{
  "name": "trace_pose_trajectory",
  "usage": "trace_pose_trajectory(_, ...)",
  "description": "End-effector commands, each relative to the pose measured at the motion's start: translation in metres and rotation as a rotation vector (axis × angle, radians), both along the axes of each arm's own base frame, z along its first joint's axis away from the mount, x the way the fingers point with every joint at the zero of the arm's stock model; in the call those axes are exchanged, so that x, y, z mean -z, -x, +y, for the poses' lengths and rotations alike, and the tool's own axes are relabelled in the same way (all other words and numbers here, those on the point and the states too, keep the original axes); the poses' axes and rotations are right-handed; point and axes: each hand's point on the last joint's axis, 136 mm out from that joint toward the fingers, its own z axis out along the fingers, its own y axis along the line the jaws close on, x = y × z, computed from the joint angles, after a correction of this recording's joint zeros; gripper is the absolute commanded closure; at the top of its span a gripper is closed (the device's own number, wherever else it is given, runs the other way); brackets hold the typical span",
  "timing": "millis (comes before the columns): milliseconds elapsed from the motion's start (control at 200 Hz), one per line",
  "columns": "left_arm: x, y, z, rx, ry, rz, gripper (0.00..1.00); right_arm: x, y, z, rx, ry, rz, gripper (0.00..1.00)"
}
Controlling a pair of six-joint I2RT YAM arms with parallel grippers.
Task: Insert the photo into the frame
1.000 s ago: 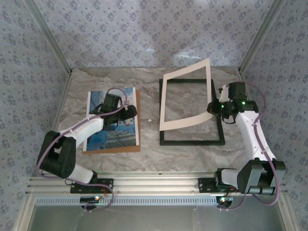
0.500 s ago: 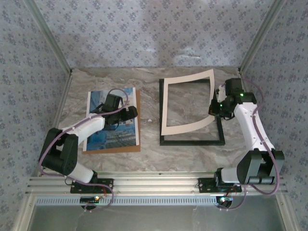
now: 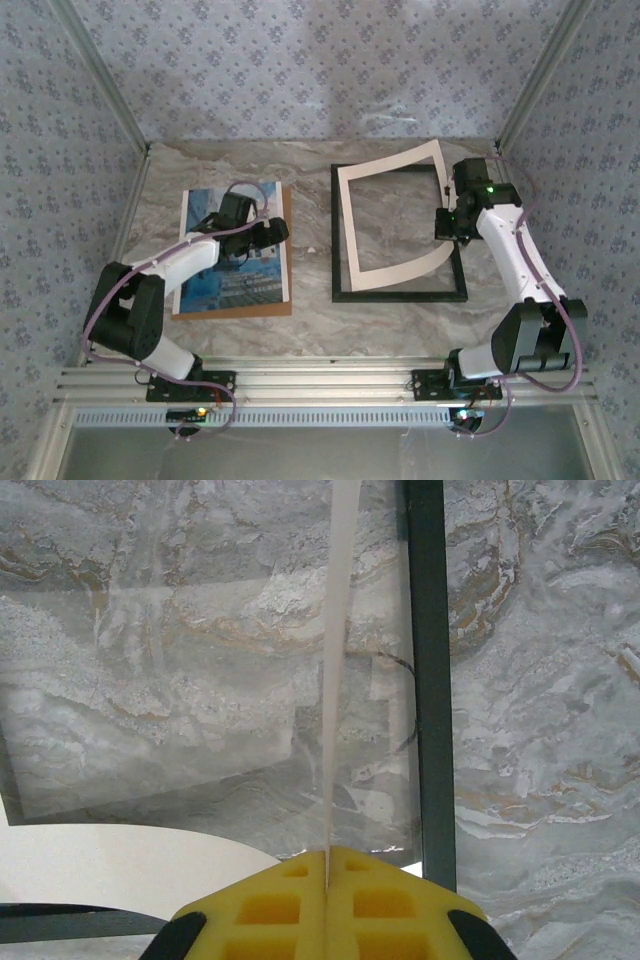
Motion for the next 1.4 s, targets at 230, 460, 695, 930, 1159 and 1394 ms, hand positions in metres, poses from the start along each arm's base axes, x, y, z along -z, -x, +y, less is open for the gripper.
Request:
trace_pose_trajectory(230,-0.006,-0.005,-0.008,0.015,0.024,-0.011,0.01,0.001,0.005,0.010,-0.002,-0.021,0.029,1.00)
trace_pose_trajectory(460,-0.008,-0.005,-0.009,0.022,0.028,-0.015,0.01,0.004,0.019,0.006,0.025,-0.004,0.079,1.00)
trace_pose_trajectory(695,-0.003,-0.001,-0.009,0.024,0.036,-0.011,0.02,-0.002,0.017,0.002,0.042,0.016,0.036,1.00)
trace_pose_trajectory(930,-0.004,-0.001,-0.008,0.032,0.026,-0.010,0.02,0.006,0.004,0.025,-0.009,-0.049,-0.014,1.00)
trace_pose_trajectory(1159,-0.004,-0.003,-0.009,0.030,0.024,-0.008,0.02,0.001,-0.001,0.036,-0.031,-0.085,-0.025,1.00)
trace_pose_trajectory(1394,-0.005,-0.003,-0.010,0.036,0.028,-0.007,0.02,0.011,0.006,0.040,0.033,-0.129,0.033,0.97)
